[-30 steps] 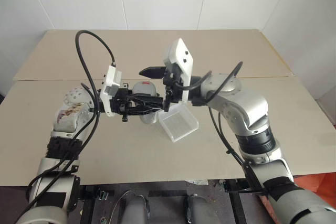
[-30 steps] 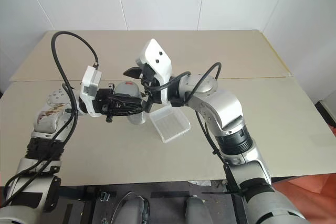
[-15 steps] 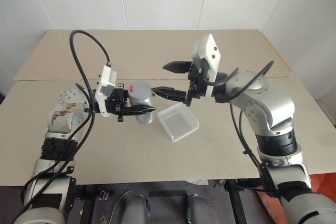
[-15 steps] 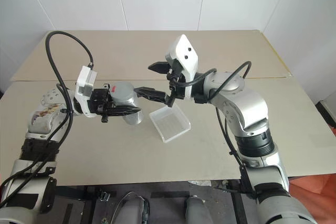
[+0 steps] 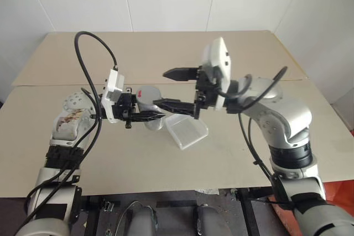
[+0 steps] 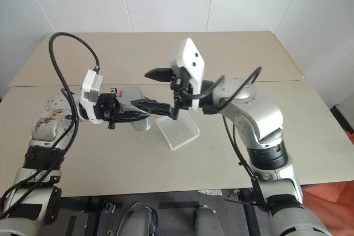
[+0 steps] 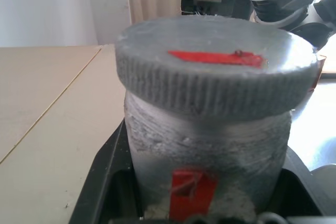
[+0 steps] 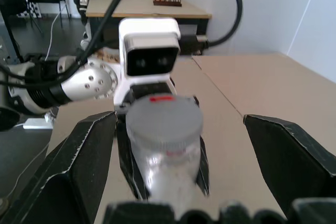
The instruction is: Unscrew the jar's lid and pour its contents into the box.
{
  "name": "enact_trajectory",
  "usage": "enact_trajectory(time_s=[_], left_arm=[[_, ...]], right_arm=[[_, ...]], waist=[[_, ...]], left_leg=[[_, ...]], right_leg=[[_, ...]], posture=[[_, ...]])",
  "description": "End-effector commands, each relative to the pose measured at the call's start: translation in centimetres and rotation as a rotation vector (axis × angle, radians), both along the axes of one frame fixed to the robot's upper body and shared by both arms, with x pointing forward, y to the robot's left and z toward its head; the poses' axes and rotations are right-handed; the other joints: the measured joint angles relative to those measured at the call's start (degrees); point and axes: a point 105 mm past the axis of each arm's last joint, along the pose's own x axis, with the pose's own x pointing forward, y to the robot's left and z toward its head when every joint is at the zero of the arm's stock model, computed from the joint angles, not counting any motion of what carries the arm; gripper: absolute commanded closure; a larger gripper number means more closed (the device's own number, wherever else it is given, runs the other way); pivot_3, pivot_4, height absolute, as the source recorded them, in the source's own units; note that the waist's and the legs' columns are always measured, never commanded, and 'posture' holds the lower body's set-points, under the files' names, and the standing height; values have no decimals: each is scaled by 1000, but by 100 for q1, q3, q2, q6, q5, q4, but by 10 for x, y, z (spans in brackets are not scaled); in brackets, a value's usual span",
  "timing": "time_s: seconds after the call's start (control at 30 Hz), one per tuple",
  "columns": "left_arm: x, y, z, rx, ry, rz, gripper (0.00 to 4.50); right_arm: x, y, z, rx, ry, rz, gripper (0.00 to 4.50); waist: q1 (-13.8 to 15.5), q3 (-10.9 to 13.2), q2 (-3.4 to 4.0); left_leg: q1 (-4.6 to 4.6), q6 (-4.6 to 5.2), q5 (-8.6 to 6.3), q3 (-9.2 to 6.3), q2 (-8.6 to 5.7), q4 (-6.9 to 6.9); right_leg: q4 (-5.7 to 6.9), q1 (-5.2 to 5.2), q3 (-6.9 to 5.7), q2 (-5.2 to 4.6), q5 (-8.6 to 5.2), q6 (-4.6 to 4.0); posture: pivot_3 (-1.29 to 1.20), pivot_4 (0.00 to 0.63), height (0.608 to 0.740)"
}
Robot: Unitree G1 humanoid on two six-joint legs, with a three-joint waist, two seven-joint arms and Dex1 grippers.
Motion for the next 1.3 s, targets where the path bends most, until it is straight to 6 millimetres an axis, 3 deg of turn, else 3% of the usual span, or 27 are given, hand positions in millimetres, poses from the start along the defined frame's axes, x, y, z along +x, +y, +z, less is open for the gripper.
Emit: enact_trajectory(time_s=[0.03, 0.63, 0.73, 0.83, 0.97, 1.1, 1.3], left_arm=[[-1, -2, 10, -3, -50, -10, 2552], [-4, 2, 10, 8, -51, 2, 2552], [-3, 2, 10, 10, -51, 3, 2552], [-4, 3, 10, 12, -51, 2, 2552], [-4, 2, 10, 16, -51, 0, 2552], [-4, 3, 7, 28, -42, -4, 2552], [-5, 8, -8, 88, -38, -9, 2552]], right_arm=[[-2, 10, 5, -14, -35, -9, 24], [4, 29, 2, -34, -18, -19, 24], [4, 29, 3, -29, -14, -15, 579], [3, 28, 4, -24, -12, -12, 1584], [3, 26, 5, -20, -10, -9, 1758], [7, 18, 16, 25, 25, -7, 1758], [18, -28, 42, 123, 136, -21, 1758]], waist=[[11, 0, 0], [26, 0, 0], [25, 0, 0], [25, 0, 0], [25, 0, 0], [25, 0, 0], [51, 2, 2]], left_leg=[[0, 0, 0, 0, 0, 0], [-1, 0, 0, 0, -1, 1], [-1, 0, 0, 0, -1, 0], [-1, 0, 0, 0, -1, 0], [-1, 0, 0, 0, -1, 0], [-1, 0, 0, 0, -1, 0], [-2, 0, 0, 0, -1, 0]], right_leg=[[0, 0, 0, 0, 0, 0], [-1, 1, -2, -2, 0, 0], [0, 1, -2, -1, 0, 0], [0, 1, -2, -2, 0, 0], [0, 1, -2, -2, 0, 0], [0, 1, -2, -2, 0, 0], [-1, 3, -4, -3, 1, -1]], posture=[[0, 150, 740], [0, 150, 740], [0, 150, 740], [0, 150, 740], [0, 150, 740], [0, 150, 740], [0, 150, 740]])
